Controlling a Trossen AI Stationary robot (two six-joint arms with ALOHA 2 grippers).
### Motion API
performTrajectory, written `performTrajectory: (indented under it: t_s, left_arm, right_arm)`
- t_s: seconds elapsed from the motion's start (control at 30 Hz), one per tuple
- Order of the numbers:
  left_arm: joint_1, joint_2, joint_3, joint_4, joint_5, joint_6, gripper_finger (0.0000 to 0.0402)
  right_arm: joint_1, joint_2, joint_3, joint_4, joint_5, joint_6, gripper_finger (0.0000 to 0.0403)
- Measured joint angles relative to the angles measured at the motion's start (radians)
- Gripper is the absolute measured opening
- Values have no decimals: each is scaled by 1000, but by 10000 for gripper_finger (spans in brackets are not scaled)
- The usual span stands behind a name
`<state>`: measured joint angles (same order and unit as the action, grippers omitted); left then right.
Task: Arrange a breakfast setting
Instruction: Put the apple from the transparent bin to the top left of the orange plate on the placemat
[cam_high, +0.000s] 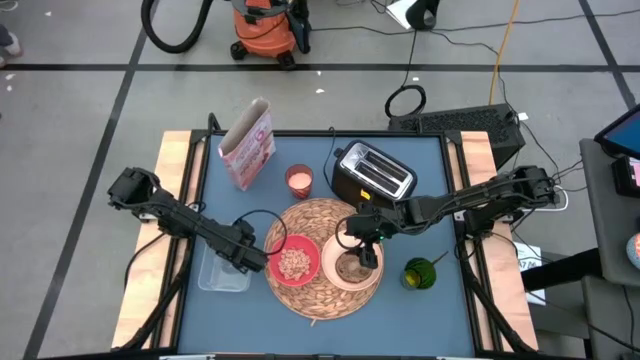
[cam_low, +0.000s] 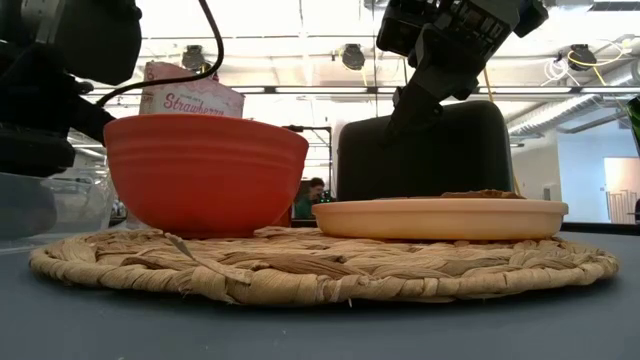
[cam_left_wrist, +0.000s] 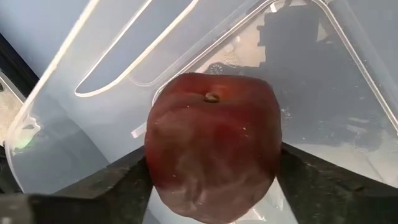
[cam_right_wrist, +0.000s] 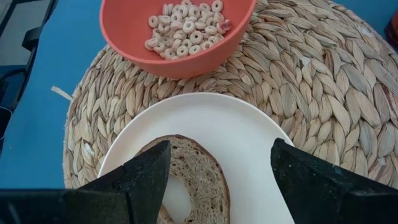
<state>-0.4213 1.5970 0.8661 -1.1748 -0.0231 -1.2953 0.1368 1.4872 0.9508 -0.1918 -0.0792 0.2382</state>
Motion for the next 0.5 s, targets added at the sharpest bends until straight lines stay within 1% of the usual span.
performTrajectory:
  t_s: [0.1, 0.17, 0.3, 0.5]
  left_arm:
    - [0, 0, 0, -1, 0, 1, 279]
    - [0, -5, 0, -2, 0, 1, 268]
    - [0, -34, 3, -2, 0, 1, 265]
    - [0, -131, 3, -2, 0, -17, 266]
  right_arm:
    - [0, 0, 0, 0, 0, 0, 267]
    - [0, 0, 0, 0, 0, 0, 267]
    - [0, 0, 0, 0, 0, 0, 267]
    - [0, 0, 0, 12, 1, 0, 267]
